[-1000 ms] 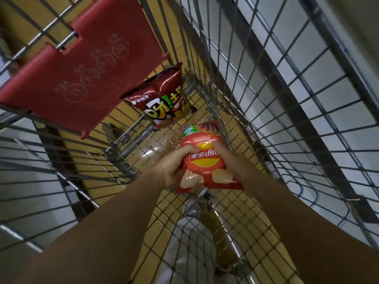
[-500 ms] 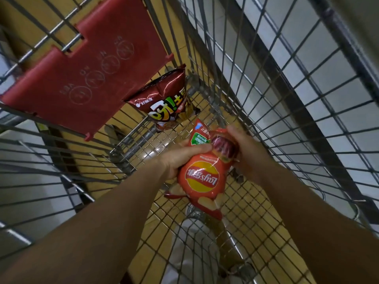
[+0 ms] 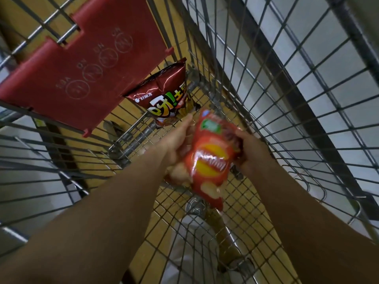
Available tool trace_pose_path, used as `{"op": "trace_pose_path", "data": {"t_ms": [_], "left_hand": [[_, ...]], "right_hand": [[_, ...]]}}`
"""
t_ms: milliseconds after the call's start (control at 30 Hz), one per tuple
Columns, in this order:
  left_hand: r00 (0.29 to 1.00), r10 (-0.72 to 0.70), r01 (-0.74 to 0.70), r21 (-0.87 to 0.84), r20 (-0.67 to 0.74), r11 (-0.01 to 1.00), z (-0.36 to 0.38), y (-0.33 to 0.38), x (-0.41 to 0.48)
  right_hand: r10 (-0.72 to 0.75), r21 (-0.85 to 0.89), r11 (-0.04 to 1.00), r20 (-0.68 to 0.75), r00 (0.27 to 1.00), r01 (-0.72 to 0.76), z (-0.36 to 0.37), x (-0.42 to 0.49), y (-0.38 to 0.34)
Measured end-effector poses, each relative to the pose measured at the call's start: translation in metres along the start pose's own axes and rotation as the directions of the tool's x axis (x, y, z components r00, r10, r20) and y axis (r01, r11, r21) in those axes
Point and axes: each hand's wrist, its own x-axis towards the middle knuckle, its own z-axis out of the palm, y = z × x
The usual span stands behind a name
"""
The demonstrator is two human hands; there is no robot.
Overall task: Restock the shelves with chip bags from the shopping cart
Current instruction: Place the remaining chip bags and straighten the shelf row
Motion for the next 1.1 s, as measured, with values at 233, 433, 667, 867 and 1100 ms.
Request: {"op": "trace_pose_path", "data": {"t_ms": [233, 433, 667, 867, 1100], "left_hand": [[0.982, -0.121, 0.076, 0.287, 0.145, 0.955, -0.029, 0.003, -0.014], [0.965, 0.089, -0.109, -0.07, -0.248, 0.992, -0.017, -0.002, -0.002], [0.886, 0.453, -0.289, 0.652, -0.094, 0.701, -0.005, 0.007, -0.006], [0.843, 0.533, -0.428, 0.513, -0.07, 0.744, 0.008, 0.007, -0.013], [0.786, 0.285, -0.213, 0.193, -0.548, 0.958, -0.037, -0.003, -0.008]], "right_hand": [[0.049, 0.191, 0.981, -0.035, 0.998, -0.042, -0.036, 0.018, -0.001], [0.026, -0.33, 0.944, -0.009, 1.0, -0.027, -0.042, 0.009, 0.013], [-0.266, -0.781, 0.283, 0.494, 0.828, 0.557, -0.012, -0.002, 0.001], [0.069, -0.79, 0.411, 0.525, 0.849, 0.455, 0.008, -0.004, -0.002], [-0.129, -0.61, 0.688, 0.43, 0.894, 0.393, -0.007, -0.002, -0.012]]}}
